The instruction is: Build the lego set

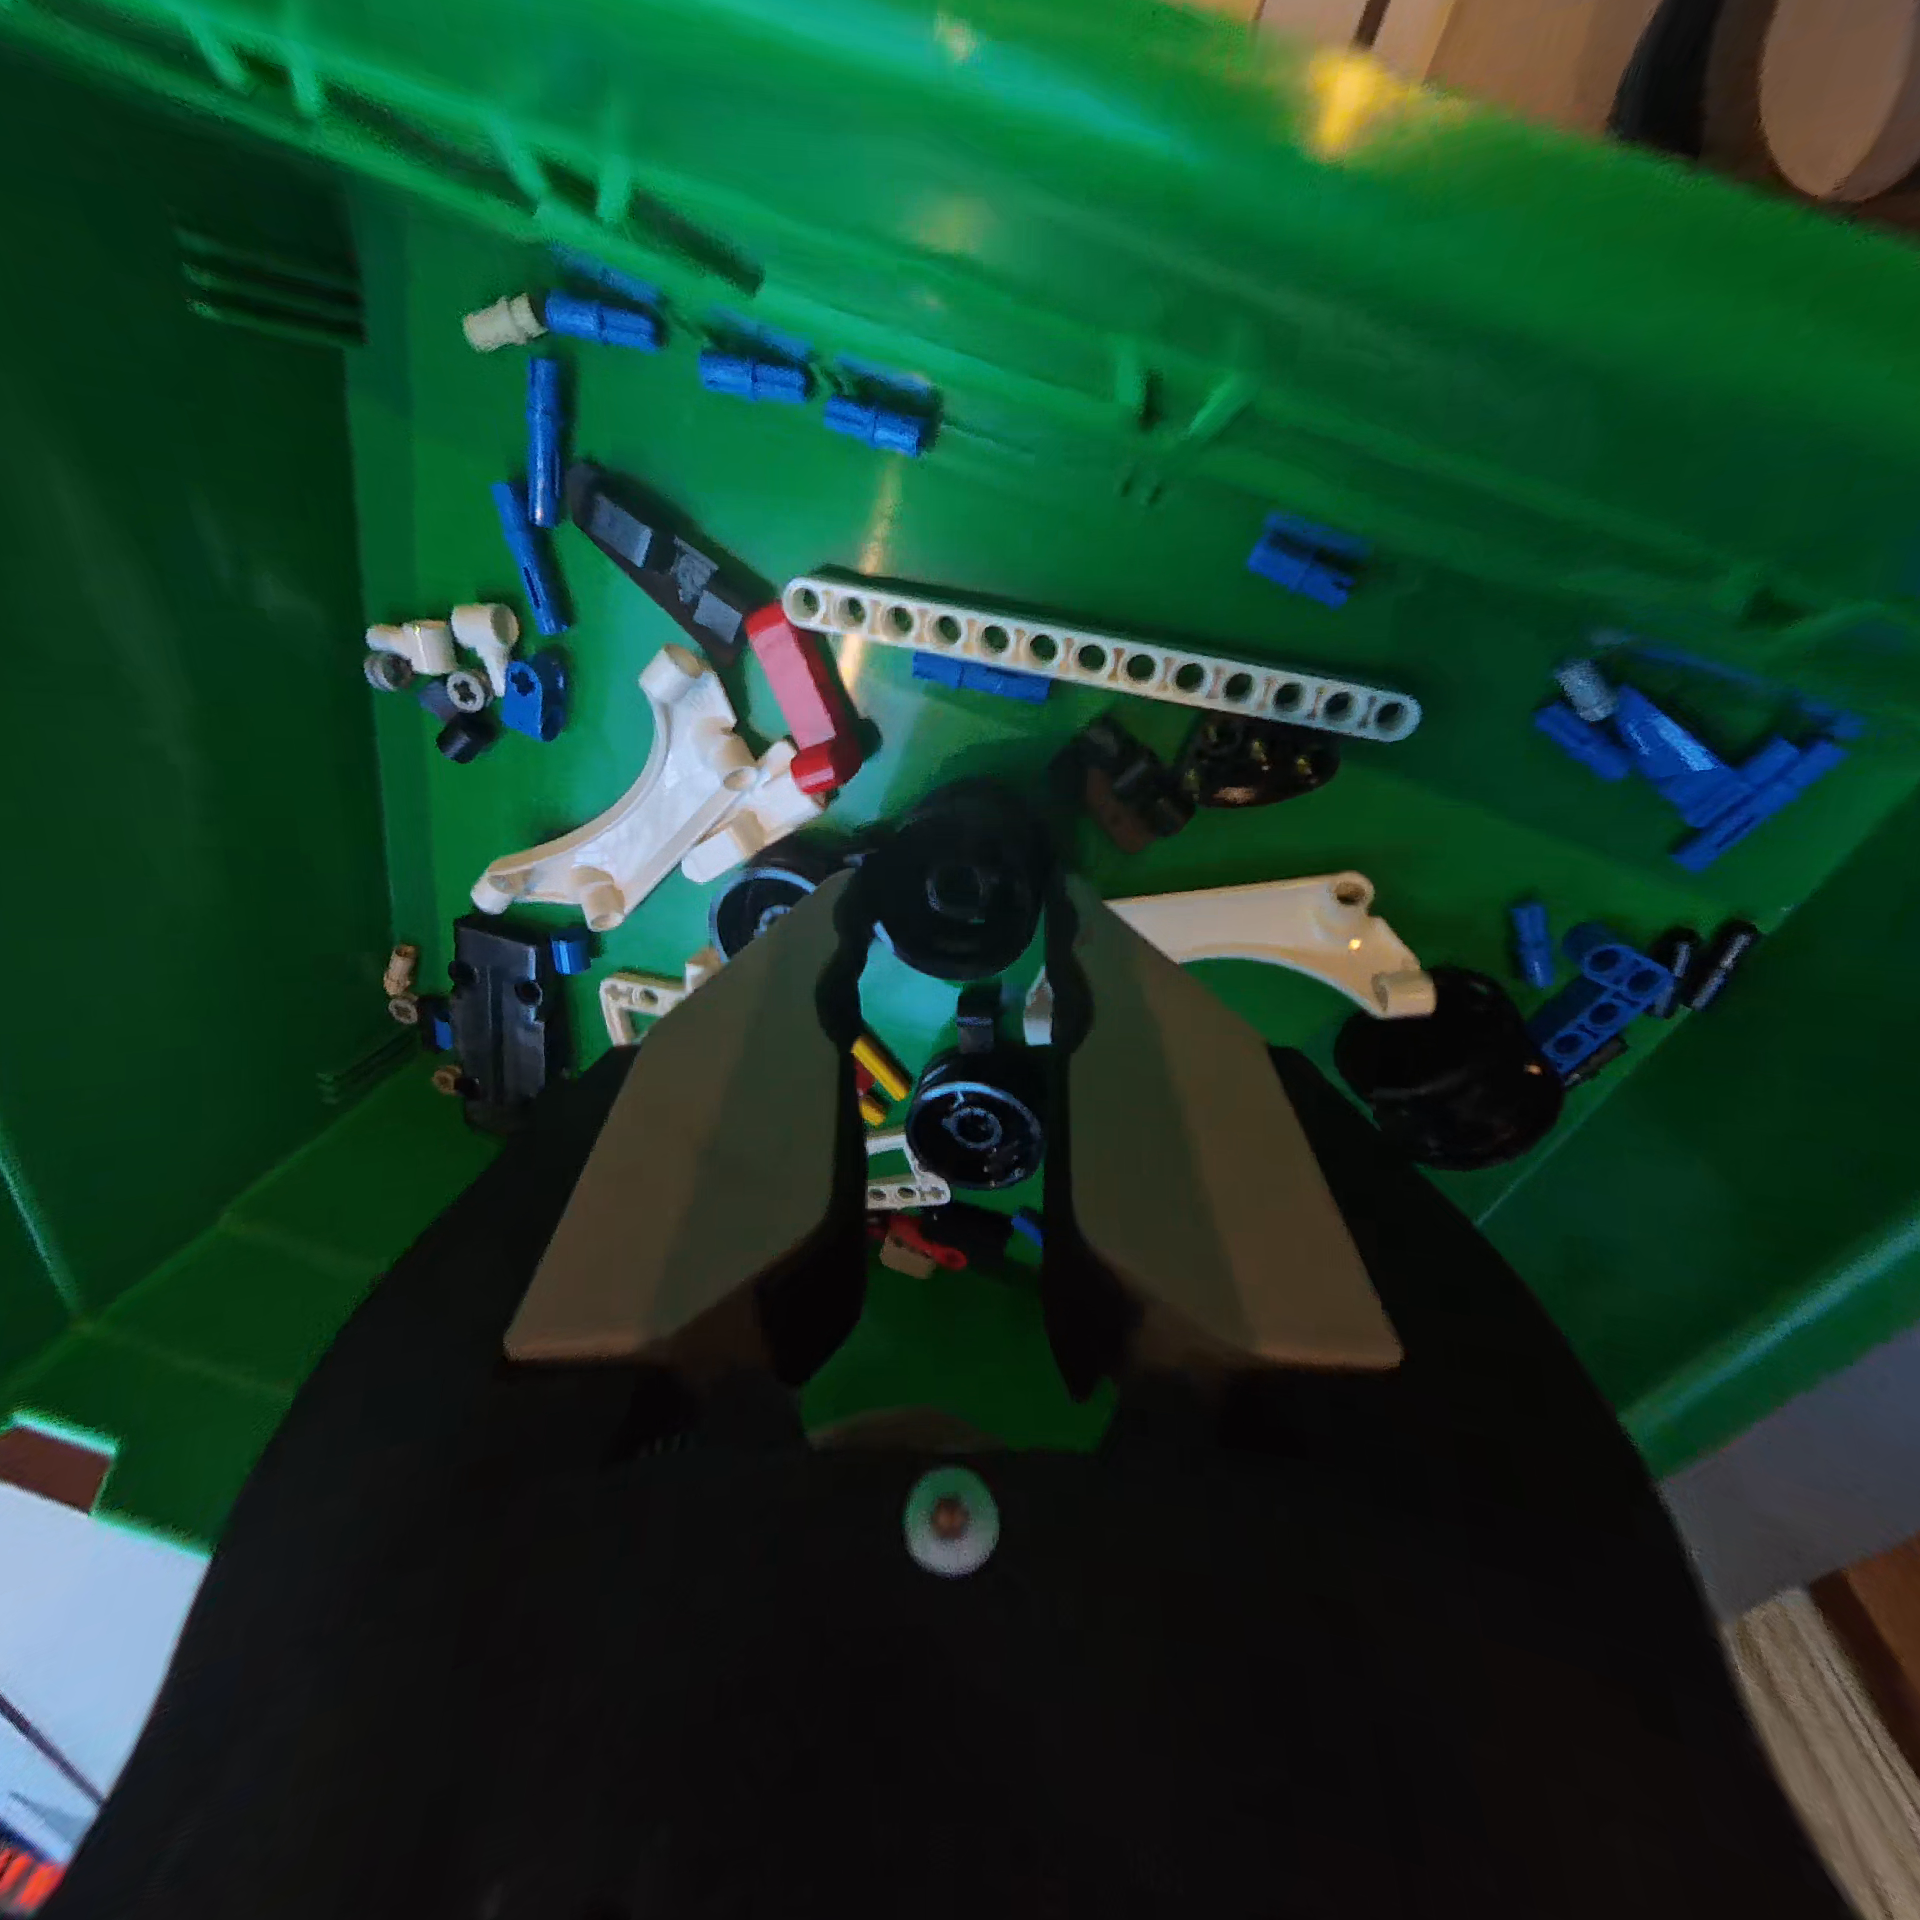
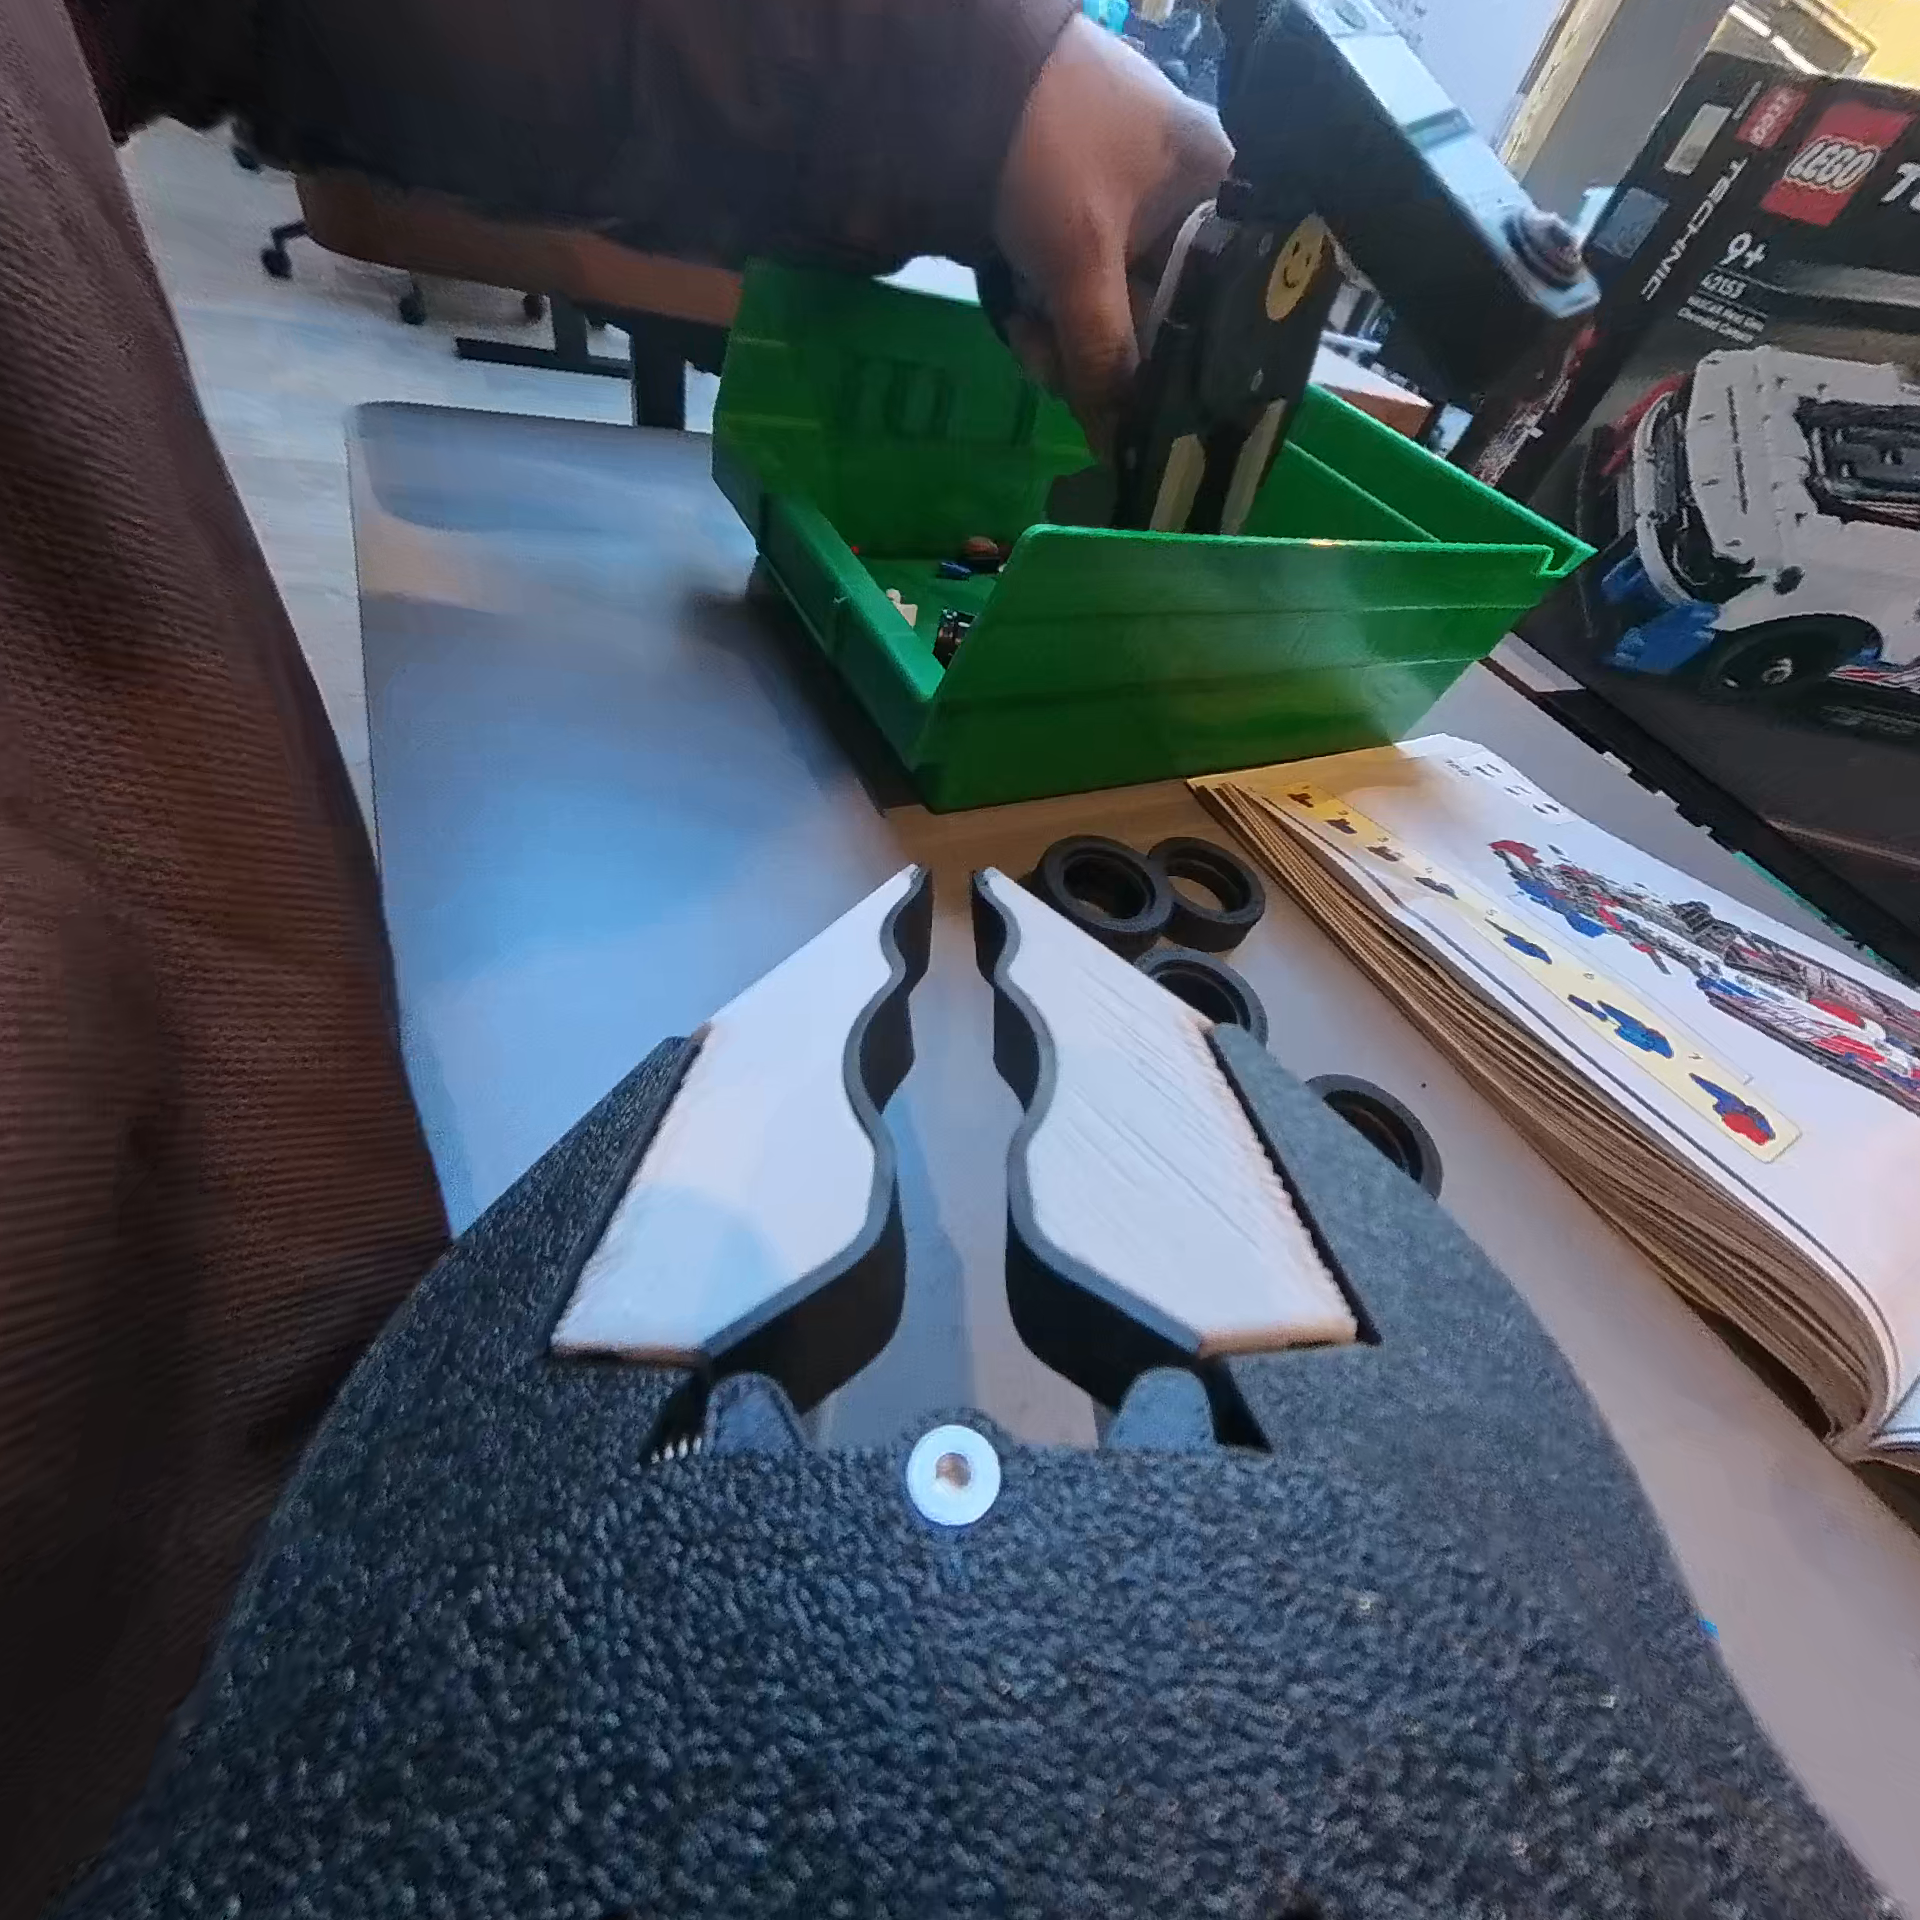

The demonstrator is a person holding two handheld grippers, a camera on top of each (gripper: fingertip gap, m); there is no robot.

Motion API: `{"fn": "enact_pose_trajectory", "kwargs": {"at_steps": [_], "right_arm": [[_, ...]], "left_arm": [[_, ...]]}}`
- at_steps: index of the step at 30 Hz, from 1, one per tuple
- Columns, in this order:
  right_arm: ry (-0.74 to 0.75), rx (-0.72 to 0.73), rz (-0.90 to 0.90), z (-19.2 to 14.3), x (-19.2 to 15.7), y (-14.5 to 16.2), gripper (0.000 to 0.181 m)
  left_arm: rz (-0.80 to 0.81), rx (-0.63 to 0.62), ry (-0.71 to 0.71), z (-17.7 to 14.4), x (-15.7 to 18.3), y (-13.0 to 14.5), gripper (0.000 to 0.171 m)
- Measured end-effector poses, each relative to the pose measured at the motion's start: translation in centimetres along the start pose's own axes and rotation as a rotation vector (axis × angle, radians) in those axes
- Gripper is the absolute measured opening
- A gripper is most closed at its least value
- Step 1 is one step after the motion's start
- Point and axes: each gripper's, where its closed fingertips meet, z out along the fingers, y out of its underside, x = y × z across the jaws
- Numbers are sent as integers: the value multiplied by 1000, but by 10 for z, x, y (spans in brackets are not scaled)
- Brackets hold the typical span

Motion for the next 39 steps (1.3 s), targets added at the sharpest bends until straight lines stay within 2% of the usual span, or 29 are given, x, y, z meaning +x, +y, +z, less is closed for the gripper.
{"fn": "enact_pose_trajectory", "kwargs": {"at_steps": [7,12,26,30,35,39], "right_arm": [[0,3,1,0,0,0,7],[-1,-6,13,1,1,1,7],[3,-19,18,2,3,3,7],[1,-17,30,2,4,3,7],[-2,-18,45,2,6,3,7],[-7,-24,57,3,7,4,7]], "left_arm": [[-91,8,-1,-17,-2,26,32],[-117,4,8,-17,3,38,32],[-140,72,-17,-25,2,35,34],[-169,91,-42,-27,-9,35,34],[-242,148,-41,-23,-24,22,39],[-241,163,-44,-18,-33,13,41]]}}
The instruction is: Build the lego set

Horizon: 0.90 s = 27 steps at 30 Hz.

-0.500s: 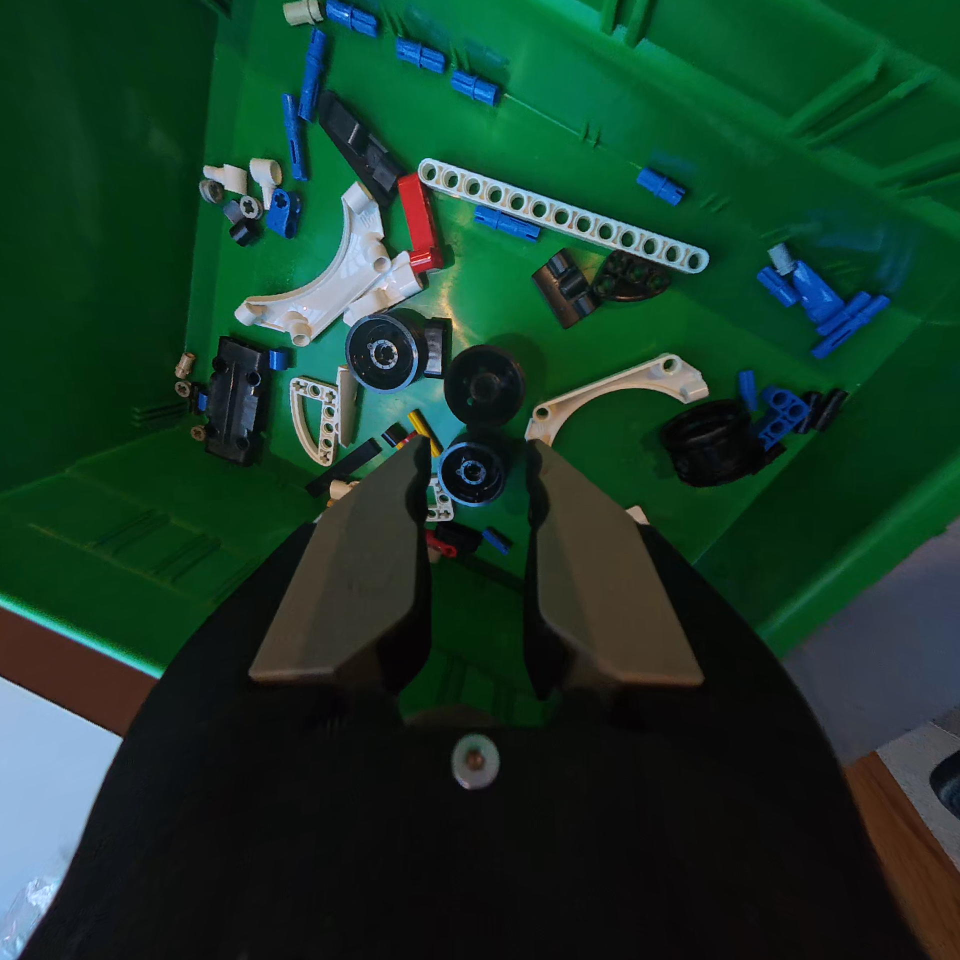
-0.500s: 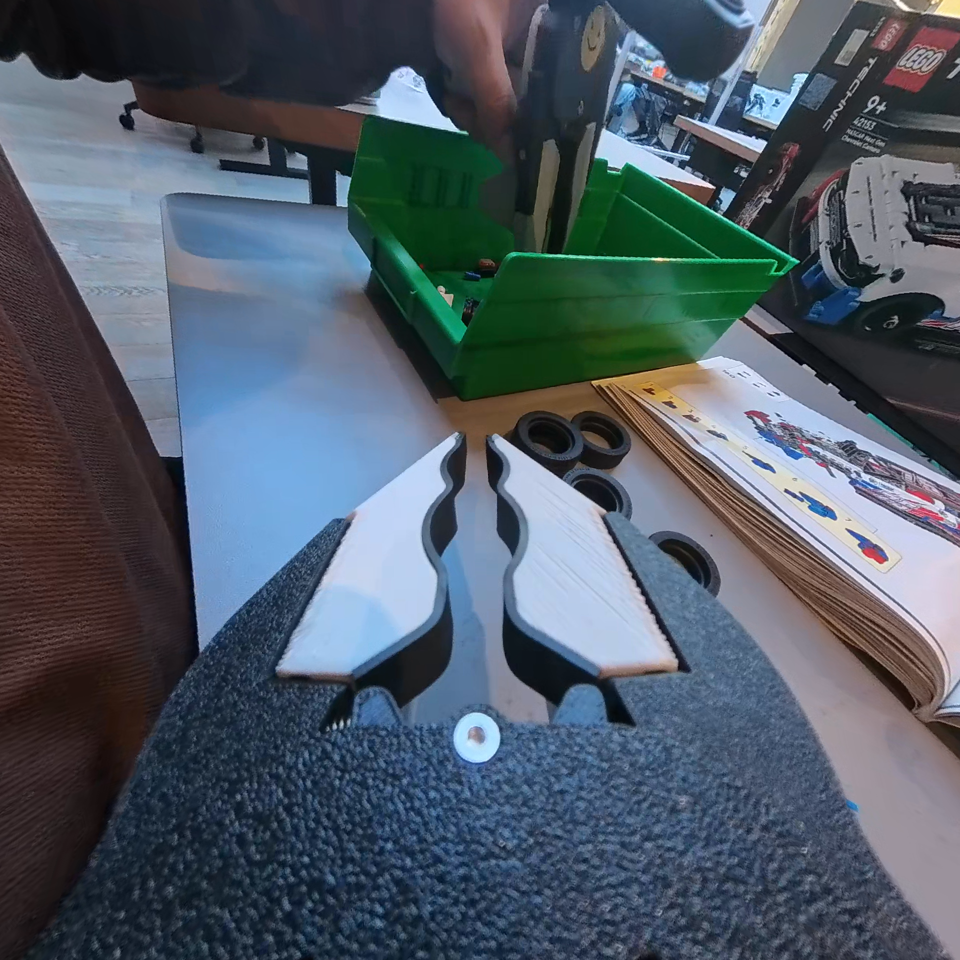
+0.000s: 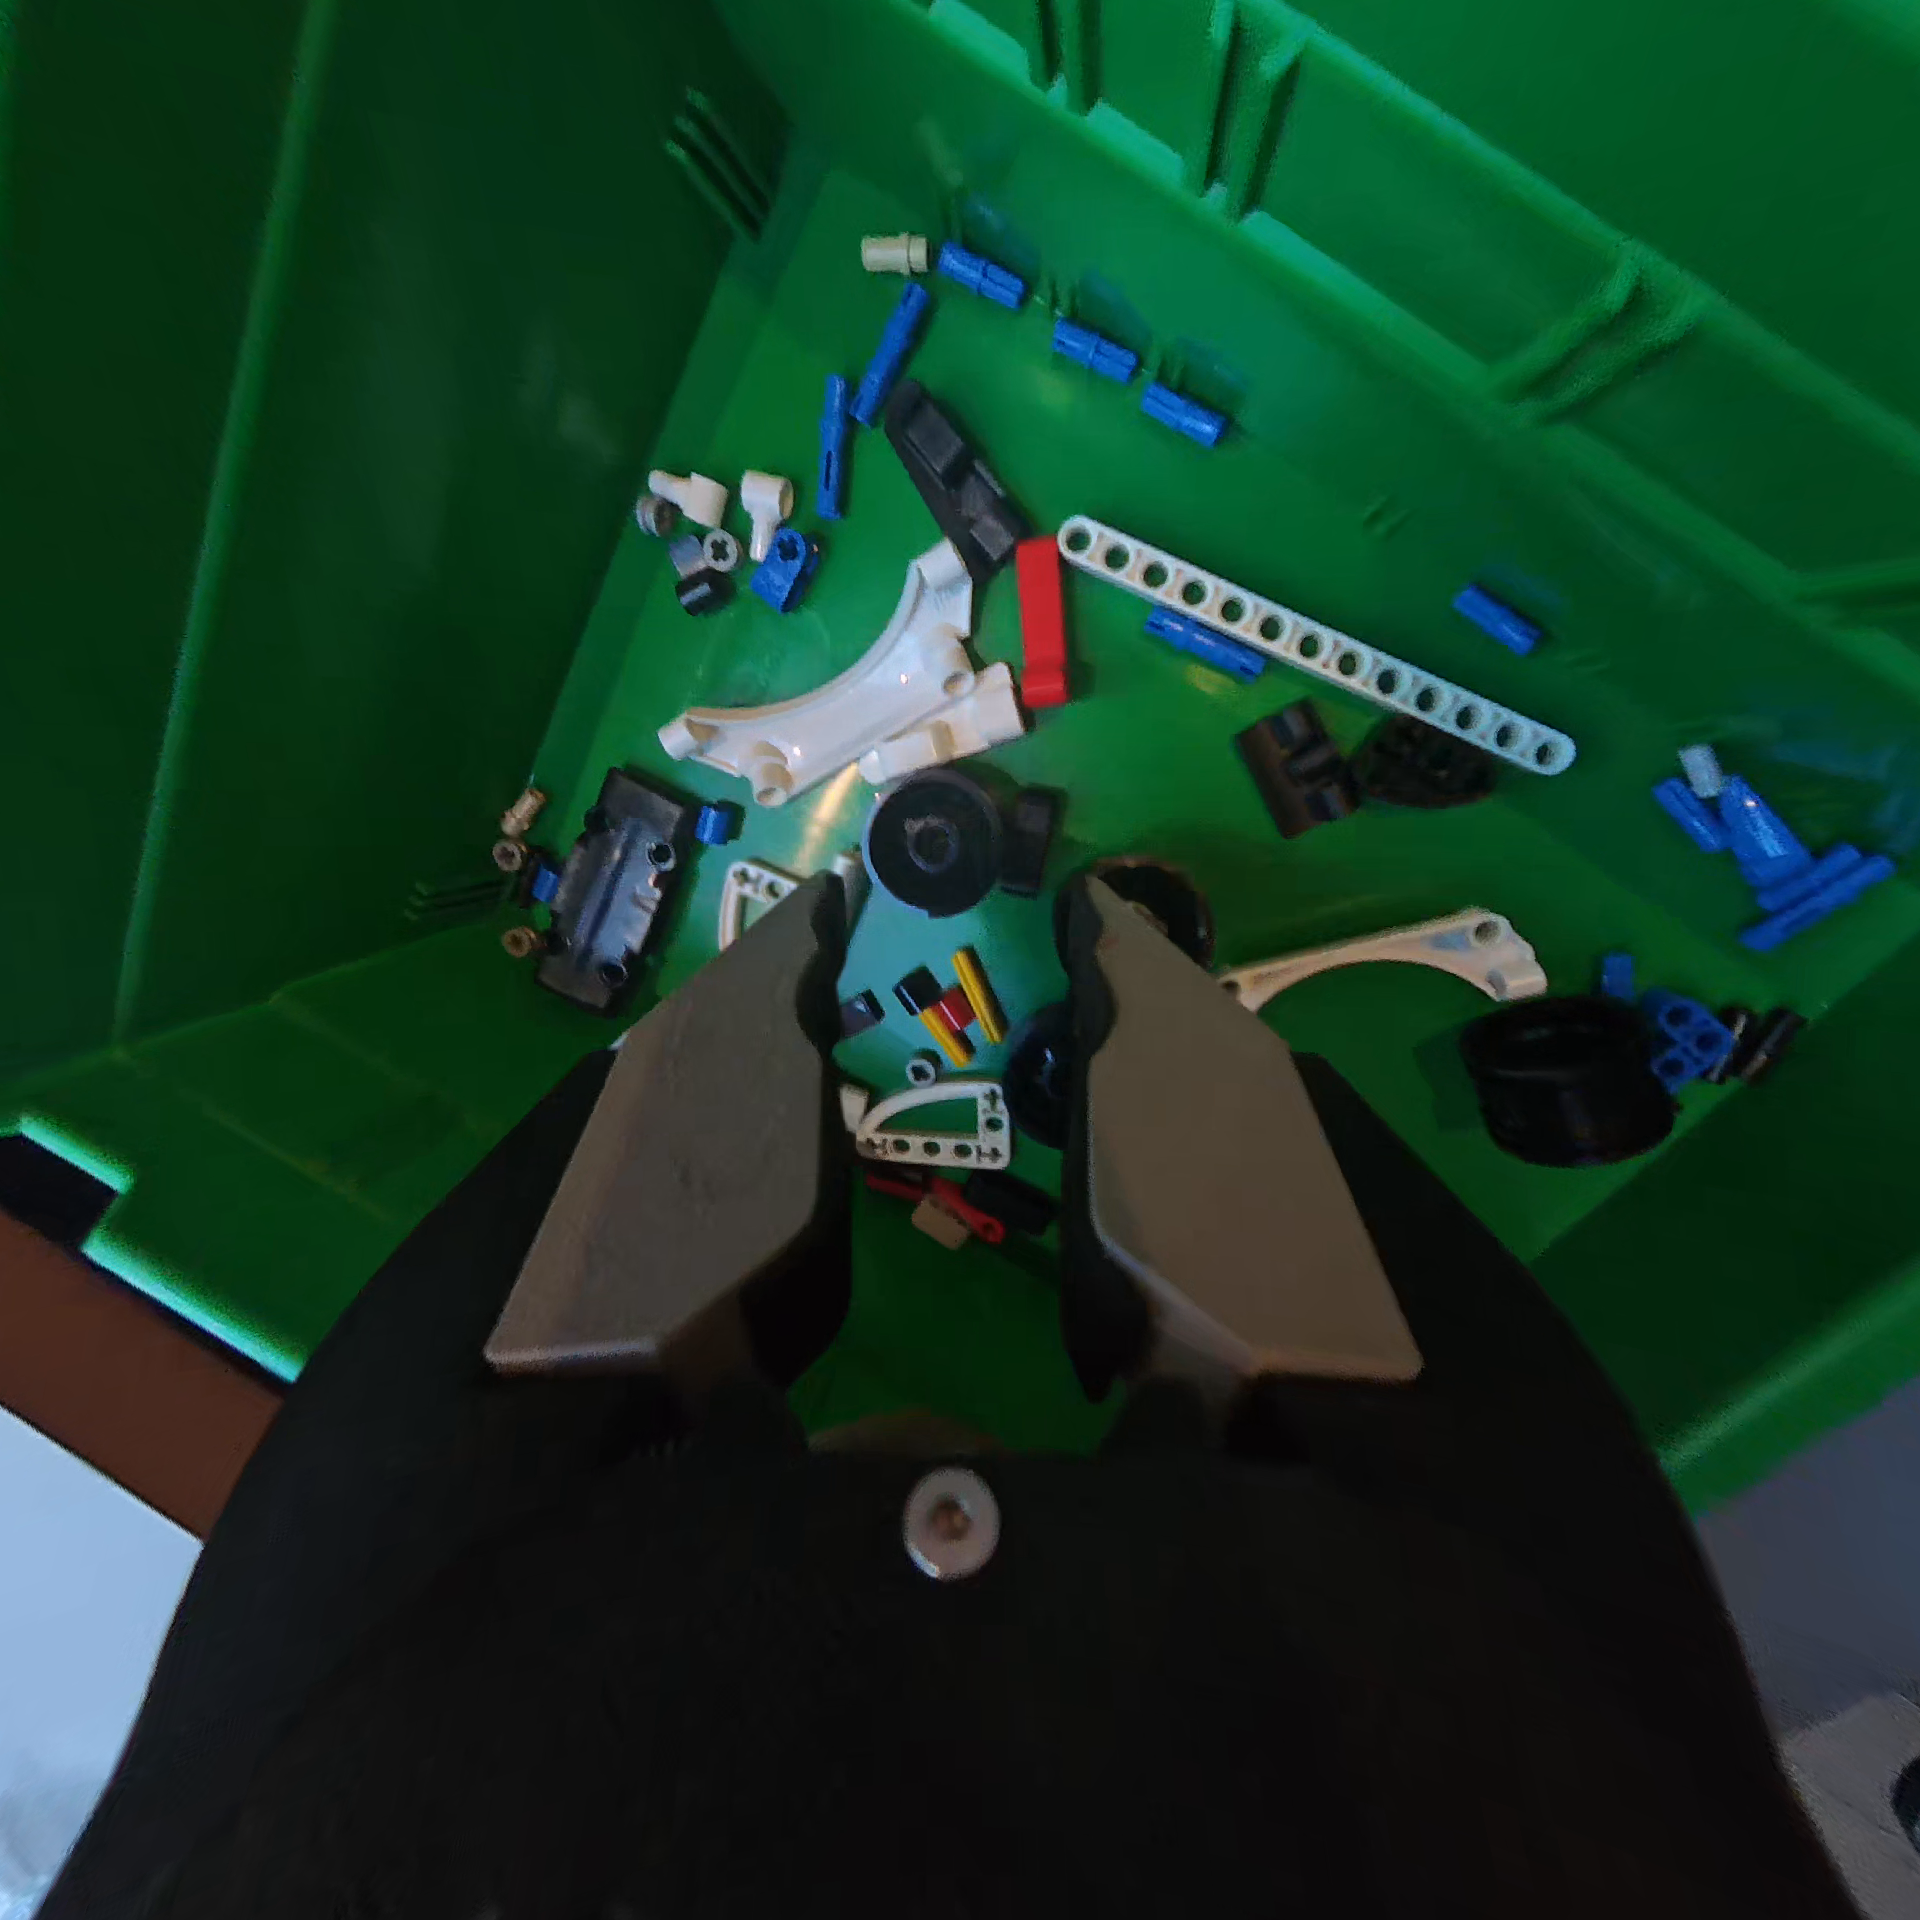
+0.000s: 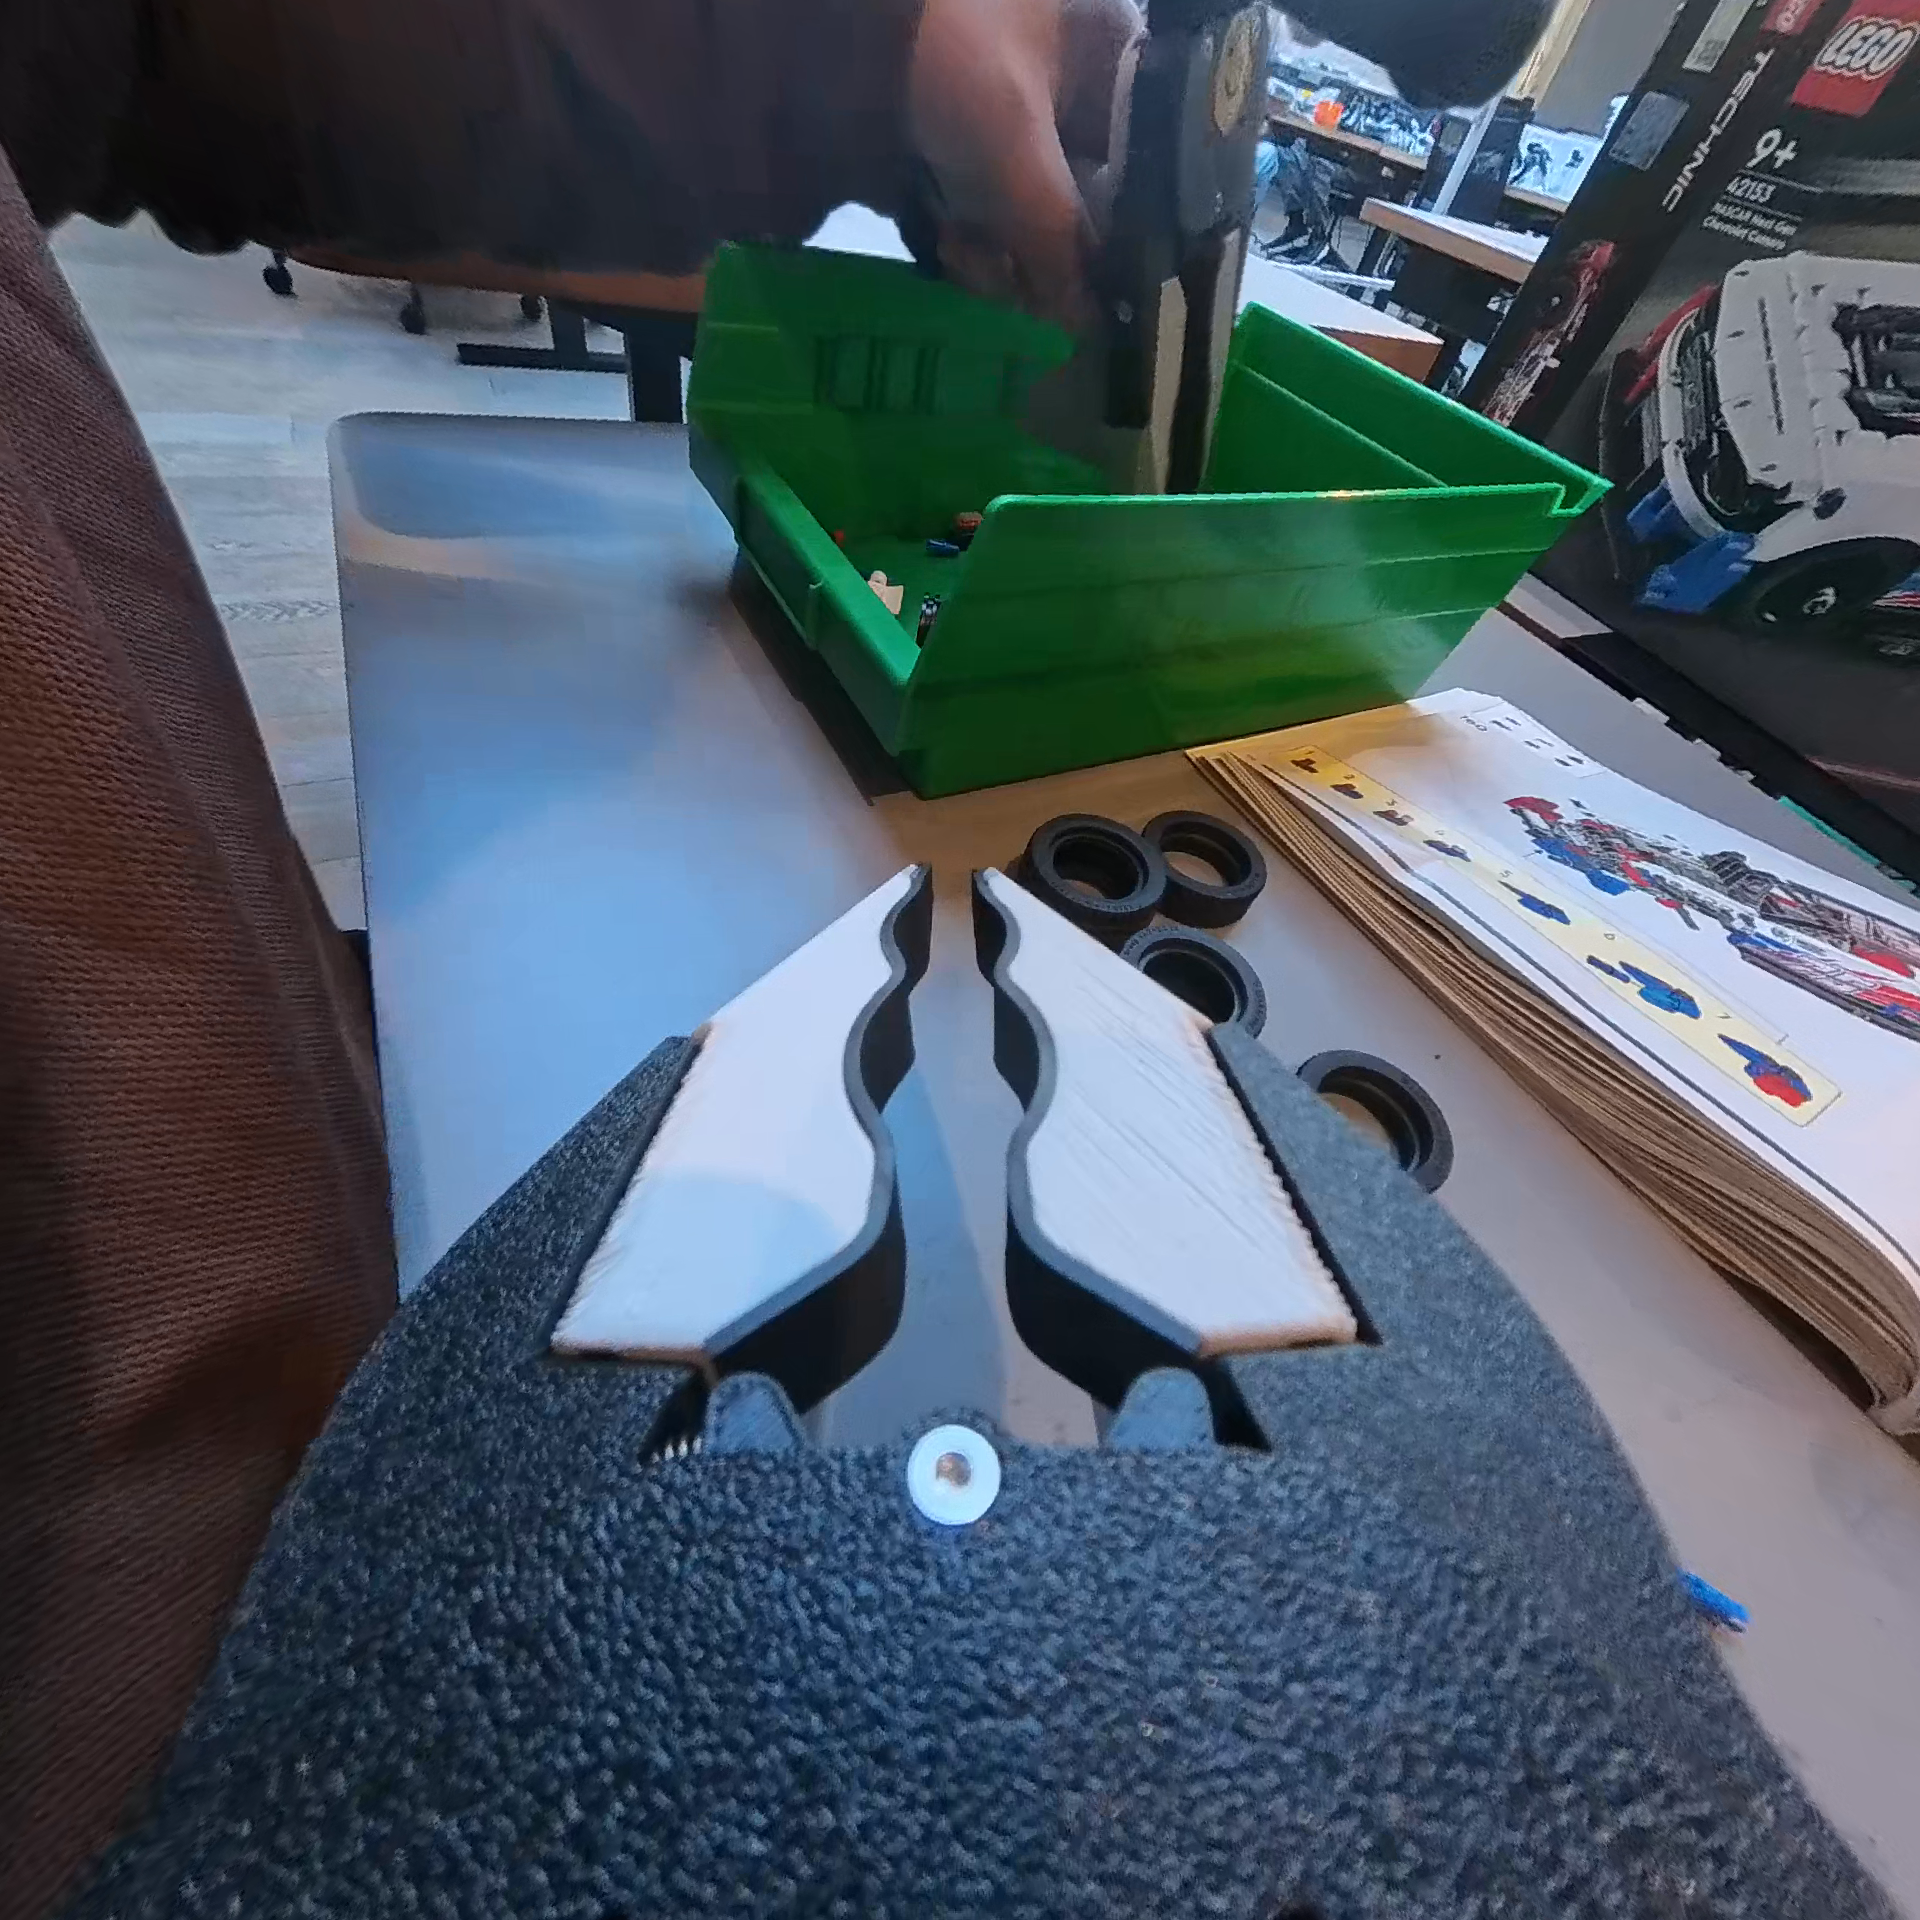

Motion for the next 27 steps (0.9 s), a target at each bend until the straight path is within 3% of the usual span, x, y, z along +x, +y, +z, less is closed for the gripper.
{"fn": "enact_pose_trajectory", "kwargs": {"at_steps": [7,12,16,20,27], "right_arm": [[-3,-11,17,2,2,2,7],[2,-4,29,1,4,1,7],[-2,0,40,0,4,0,7],[-1,6,46,0,5,0,7],[-14,15,63,-1,5,-2,7]], "left_arm": [[128,35,-59,13,-30,-37,21],[220,-28,-24,36,-37,-46,20],[269,-86,-1,48,-32,-43,6],[284,-121,-41,44,-31,-35,6],[228,-115,40,29,-4,-15,5]]}}
